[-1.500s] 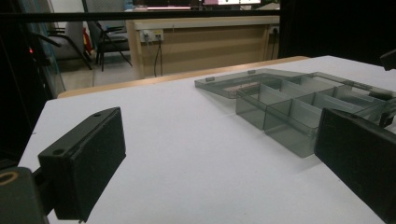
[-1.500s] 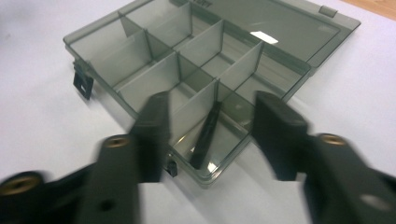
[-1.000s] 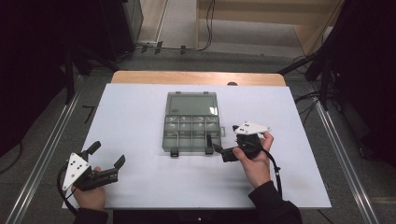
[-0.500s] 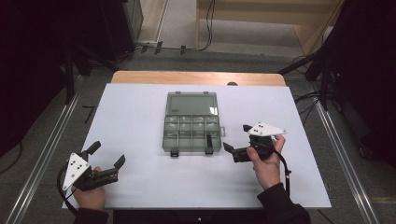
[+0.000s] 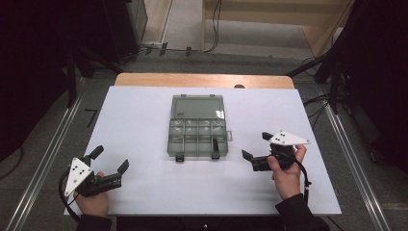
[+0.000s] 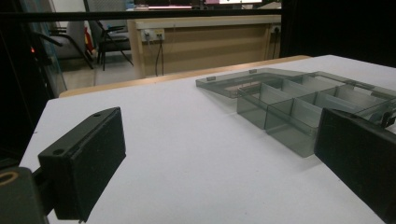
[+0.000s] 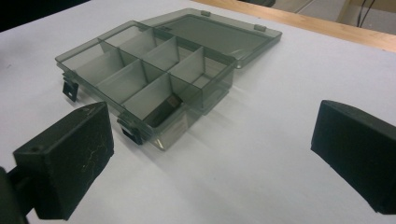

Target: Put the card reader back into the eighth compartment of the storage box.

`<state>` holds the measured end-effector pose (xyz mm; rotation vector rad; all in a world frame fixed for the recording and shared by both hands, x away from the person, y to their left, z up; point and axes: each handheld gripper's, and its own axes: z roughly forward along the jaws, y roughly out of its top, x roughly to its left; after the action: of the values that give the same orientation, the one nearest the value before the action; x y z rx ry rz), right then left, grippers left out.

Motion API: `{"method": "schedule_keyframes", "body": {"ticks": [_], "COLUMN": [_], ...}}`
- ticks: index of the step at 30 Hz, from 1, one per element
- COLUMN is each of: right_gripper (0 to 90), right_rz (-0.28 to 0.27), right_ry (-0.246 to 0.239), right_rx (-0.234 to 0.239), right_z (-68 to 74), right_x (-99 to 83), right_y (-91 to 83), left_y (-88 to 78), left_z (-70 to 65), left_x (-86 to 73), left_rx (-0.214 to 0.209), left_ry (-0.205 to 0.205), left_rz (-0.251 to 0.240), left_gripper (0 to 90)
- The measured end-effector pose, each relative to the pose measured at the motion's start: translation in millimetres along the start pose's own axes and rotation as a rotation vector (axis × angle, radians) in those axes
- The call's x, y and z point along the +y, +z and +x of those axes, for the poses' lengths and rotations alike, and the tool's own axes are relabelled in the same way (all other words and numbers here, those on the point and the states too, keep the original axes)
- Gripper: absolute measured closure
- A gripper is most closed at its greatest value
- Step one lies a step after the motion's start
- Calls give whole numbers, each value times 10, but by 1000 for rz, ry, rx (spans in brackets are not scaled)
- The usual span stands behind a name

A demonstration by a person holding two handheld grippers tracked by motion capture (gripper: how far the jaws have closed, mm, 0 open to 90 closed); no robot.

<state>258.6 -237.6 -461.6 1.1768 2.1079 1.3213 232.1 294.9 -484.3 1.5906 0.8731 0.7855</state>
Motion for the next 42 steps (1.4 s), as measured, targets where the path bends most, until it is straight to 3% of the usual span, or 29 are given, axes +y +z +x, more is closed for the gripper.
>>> {"method": "schedule_keyframes", "body": {"ticks": [21, 29, 42], "right_gripper": [0, 0, 0], "right_rz": [-43, -60, -111], "right_ry": [47, 40, 52], "right_rx": [-52, -79, -66], "right_z": [-278, -372, -544], "right_x": [-315, -439, -684], "right_y": [-352, -479, -667], "left_y": [2, 2, -4], "left_z": [-6, -9, -3], "left_x": [0, -1, -1], "left_rx": [2, 4, 2], "left_ry": [2, 2, 0], "left_rz": [3, 3, -1], "left_gripper": [23, 23, 22]}}
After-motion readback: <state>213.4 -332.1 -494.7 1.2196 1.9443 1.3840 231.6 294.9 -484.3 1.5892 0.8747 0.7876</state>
